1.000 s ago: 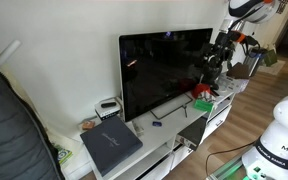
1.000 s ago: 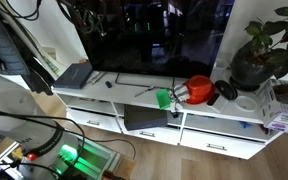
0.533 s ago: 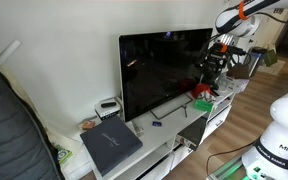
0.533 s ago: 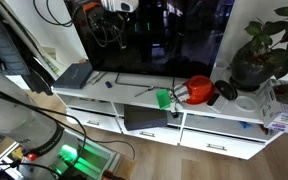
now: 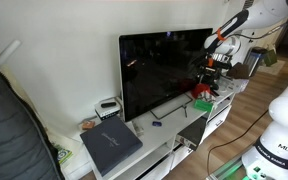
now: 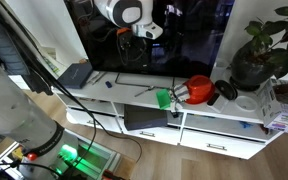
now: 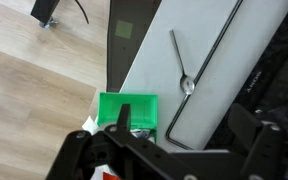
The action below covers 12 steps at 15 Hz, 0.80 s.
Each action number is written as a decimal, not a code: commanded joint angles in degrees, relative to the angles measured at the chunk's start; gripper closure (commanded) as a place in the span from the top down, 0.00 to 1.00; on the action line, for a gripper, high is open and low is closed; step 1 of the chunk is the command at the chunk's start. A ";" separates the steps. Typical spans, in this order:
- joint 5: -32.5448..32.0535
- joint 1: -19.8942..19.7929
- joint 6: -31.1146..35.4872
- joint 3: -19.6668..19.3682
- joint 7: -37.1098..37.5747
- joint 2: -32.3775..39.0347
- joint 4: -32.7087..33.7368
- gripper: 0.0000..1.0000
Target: Move the grey towel to the left
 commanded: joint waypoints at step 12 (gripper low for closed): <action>9.10 -2.67 7.11 -1.70 -4.15 12.83 5.23 1.00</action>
